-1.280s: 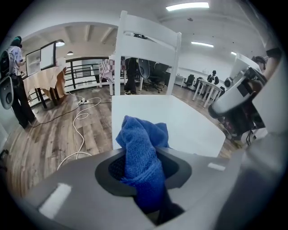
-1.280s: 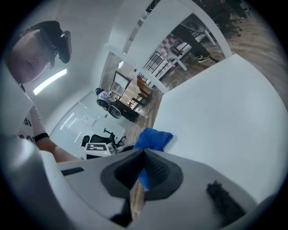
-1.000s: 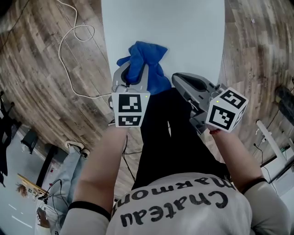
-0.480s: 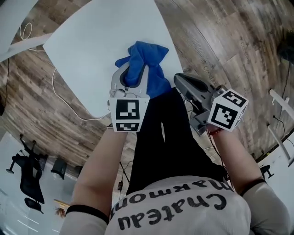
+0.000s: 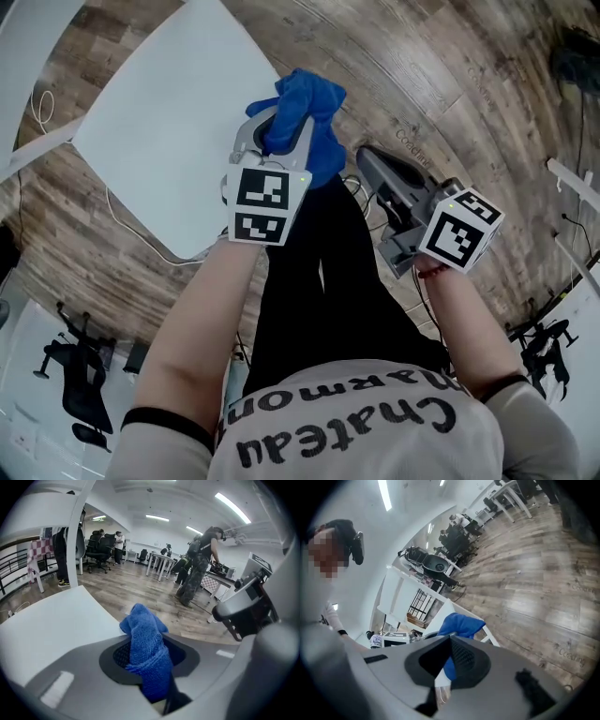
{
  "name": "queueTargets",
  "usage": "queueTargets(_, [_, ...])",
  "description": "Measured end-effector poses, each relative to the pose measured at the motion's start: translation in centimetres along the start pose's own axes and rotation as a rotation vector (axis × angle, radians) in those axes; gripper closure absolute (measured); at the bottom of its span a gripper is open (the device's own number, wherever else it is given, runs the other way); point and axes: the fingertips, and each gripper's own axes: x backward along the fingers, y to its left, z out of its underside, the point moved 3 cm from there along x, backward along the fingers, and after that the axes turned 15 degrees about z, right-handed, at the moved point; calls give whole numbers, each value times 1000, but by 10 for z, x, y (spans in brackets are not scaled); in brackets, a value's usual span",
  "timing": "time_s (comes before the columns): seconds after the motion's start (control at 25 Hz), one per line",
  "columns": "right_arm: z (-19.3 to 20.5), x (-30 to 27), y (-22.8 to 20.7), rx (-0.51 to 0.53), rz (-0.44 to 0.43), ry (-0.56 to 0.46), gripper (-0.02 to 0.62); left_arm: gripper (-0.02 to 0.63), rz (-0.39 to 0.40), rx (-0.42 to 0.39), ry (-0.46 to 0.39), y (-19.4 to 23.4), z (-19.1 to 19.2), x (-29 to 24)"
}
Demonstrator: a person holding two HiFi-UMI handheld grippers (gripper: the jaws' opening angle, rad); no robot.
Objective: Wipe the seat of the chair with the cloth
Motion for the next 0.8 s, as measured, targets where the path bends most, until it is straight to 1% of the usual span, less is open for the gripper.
queueTargets(0.08, [-2,-1,7,-12,-10,-14,580,489,6,-14,-2,-4,-8,2])
queueTargets(0.16, [0,-4,19,5,-29,-6,580,490,11,-40,-28,-8,-12,10])
queueTargets(0.28, [11,-13,40,59,-63,39,580,492,4,-39,-73,-5,-6,34])
queueTargets(0.36, [23,-20,53,96,-88,83,580,492,-24,-25,-104,0,3,57])
queueTargets(0.48, [42,-36,75,152,-117,150,580,491,-115,27,-123,13,31,95])
queueTargets(0.6, [60,-54,103,201,-156,219,580,491,-217,106,-114,27,72,139])
queueTargets(0.8, [97,-73,155,301,-229,325,580,491,-360,214,-99,39,146,220])
